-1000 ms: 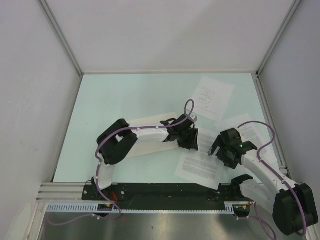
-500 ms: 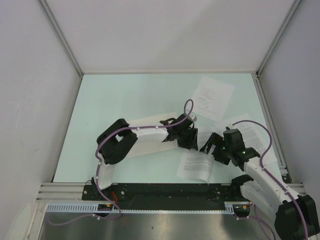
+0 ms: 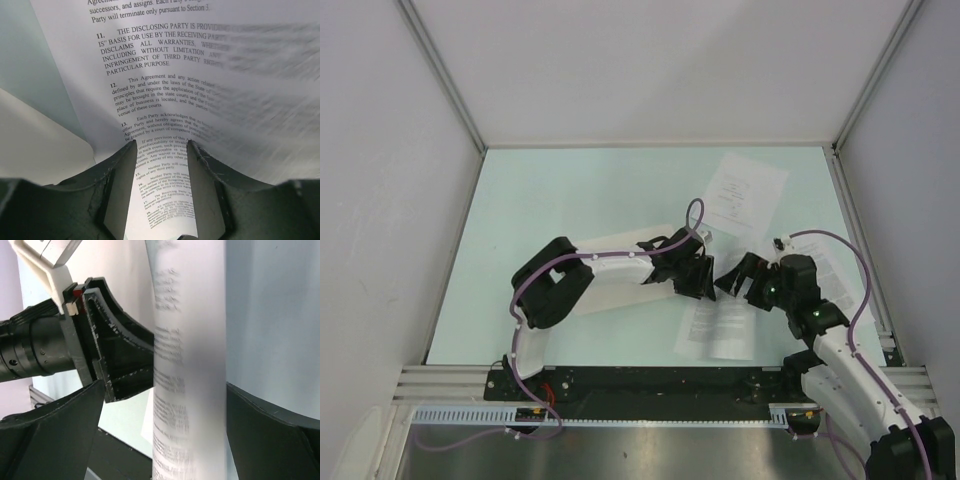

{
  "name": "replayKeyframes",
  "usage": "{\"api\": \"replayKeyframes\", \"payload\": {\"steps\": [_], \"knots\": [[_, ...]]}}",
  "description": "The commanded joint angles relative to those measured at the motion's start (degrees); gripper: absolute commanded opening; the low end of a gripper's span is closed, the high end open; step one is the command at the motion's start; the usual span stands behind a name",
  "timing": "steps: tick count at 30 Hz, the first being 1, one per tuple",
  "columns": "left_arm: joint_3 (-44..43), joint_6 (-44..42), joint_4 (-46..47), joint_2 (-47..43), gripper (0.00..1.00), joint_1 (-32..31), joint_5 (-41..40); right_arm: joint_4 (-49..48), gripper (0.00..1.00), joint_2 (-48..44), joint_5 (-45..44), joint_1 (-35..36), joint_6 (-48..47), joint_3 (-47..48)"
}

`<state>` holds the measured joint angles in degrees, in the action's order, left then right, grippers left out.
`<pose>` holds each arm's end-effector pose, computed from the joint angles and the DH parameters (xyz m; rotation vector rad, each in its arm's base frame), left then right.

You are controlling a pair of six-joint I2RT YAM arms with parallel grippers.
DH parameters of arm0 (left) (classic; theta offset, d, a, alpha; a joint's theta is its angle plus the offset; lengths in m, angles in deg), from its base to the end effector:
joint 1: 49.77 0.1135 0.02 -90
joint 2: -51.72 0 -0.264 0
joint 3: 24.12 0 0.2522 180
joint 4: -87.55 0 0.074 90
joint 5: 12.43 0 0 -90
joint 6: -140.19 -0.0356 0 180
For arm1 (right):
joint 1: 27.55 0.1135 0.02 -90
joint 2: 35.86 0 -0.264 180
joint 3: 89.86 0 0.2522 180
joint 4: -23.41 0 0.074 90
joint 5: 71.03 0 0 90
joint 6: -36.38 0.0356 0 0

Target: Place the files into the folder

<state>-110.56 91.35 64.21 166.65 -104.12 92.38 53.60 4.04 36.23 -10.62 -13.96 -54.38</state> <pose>0.2374 -0.3465 0.1474 0.4349 2.6942 -0.9365 0.1479 0.0561 0.2021 0.2708 2.2678 0.8707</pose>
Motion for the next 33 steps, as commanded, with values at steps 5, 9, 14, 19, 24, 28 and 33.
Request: {"api": "replayKeyframes", "payload": {"steps": [5,9,14,19,24,28,33], "knots": [[5.71,1.02,-1.14,-0.06,0.52,2.40,-1.36,-3.76,1.00,5.35,-3.20,-1.46,-6.95,-0.44],[5.80,0.67,-1.14,-0.32,0.52,2.67,-0.92,-3.86,0.98,4.49,-1.44,-1.46,-5.74,0.25],[6.32,-1.87,0.61,-3.48,0.56,2.67,-0.66,4.74,0.75,1.76,-4.16,-1.37,-3.89,2.63],[5.72,-3.81,1.33,-7.00,0.64,2.75,0.40,5.46,0.22,3.51,-5.39,-1.55,-4.24,2.72],[3.08,-7.15,-2.27,-14.01,0.70,3.11,1.01,8.88,0.00,3.87,-7.67,-1.46,-5.29,9.12],[3.34,-8.47,-4.91,-23.84,0.73,5.38,1.72,14.50,0.00,6.49,-10.57,-0.59,-9.16,20.01],[7.37,-10.32,-11.32,-38.01,0.75,14.76,-3.19,7.50,0.00,12.82,-11.28,8.52,-8.20,31.10]]}}
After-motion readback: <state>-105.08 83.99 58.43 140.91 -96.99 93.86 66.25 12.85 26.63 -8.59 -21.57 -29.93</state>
